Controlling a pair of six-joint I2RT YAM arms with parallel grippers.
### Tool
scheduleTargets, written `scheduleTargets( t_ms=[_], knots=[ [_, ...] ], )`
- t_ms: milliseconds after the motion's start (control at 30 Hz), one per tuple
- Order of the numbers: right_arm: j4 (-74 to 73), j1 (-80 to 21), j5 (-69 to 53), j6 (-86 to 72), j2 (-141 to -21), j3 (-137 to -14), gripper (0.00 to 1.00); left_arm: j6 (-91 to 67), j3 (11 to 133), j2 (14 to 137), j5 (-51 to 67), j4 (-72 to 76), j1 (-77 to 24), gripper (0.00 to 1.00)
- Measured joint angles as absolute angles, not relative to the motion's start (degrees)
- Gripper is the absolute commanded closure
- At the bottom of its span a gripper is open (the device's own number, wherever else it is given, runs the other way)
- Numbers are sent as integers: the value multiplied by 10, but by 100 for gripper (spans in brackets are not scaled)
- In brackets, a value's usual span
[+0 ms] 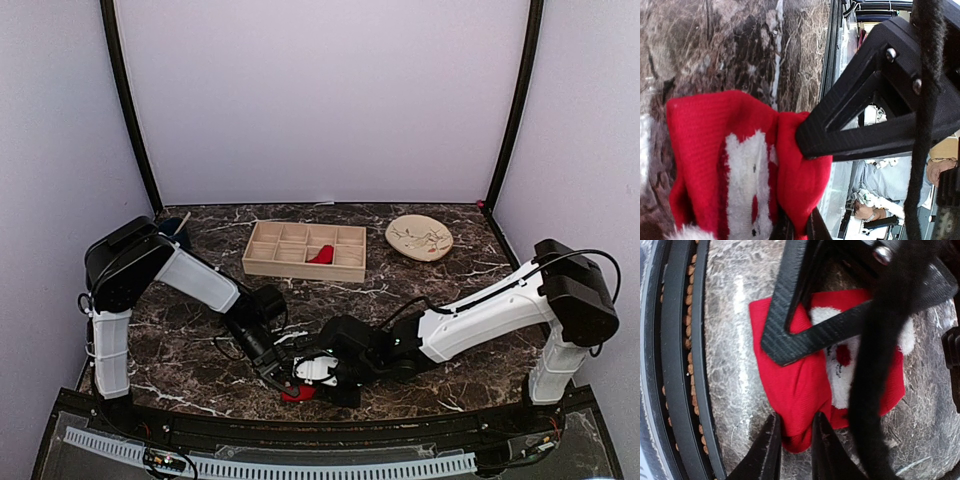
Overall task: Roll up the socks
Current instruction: Roll the sock at the center of the board.
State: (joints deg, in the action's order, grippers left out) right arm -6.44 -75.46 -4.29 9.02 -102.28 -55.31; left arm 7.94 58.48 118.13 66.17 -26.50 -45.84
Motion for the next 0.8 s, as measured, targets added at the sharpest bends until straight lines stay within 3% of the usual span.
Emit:
scheduleTargets(
  t_ms=[333, 800],
  knots=[
    [-65, -755, -49, 93, -1039, -566, 88, 77, 585, 1181, 656, -279, -458, 87],
    [-61, -755, -60, 95, -1058, -587, 94, 16, 584, 1124, 548, -318, -459, 70]
  ],
)
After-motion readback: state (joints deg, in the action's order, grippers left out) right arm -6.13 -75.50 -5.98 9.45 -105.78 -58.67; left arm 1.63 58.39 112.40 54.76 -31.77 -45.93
